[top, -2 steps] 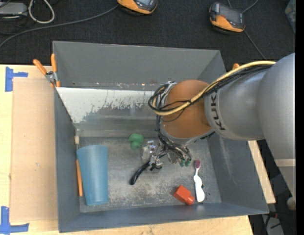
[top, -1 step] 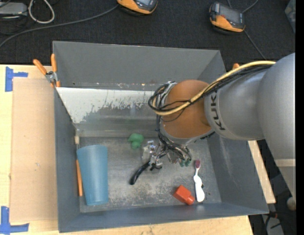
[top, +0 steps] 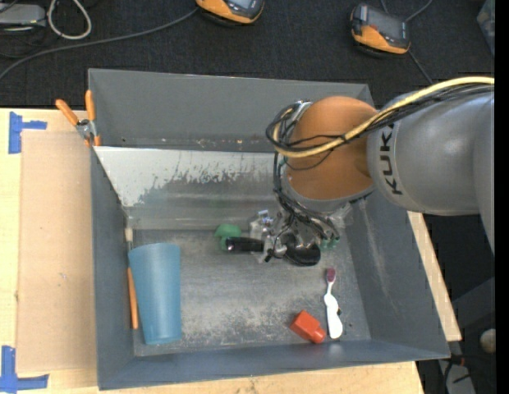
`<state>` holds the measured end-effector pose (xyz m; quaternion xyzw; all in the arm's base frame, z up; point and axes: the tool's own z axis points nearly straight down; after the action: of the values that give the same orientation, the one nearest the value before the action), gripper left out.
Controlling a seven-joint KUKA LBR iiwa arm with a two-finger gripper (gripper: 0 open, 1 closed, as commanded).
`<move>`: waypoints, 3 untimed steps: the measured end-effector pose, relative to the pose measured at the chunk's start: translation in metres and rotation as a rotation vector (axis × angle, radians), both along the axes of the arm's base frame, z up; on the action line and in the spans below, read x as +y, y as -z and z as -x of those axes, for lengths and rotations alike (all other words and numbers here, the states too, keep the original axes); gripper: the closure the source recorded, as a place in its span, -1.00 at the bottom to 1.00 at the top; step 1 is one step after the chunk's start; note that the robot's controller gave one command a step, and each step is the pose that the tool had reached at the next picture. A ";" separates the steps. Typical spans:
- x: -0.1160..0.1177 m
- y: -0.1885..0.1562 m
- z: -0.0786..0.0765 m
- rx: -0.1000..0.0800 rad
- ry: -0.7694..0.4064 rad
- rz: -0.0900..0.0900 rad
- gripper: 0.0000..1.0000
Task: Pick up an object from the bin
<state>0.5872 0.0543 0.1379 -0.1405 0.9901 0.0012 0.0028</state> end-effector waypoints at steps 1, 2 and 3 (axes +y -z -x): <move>0.008 -0.008 0.012 0.016 0.033 0.000 1.00; 0.004 -0.121 0.008 0.011 0.049 0.000 1.00; 0.004 -0.170 0.008 0.009 0.045 -0.001 1.00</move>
Offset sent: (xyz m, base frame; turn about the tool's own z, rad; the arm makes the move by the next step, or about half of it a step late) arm -0.0075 0.0020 0.1274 0.0496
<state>0.5789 0.0586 0.3082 -0.1180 0.9930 0.0021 -0.0017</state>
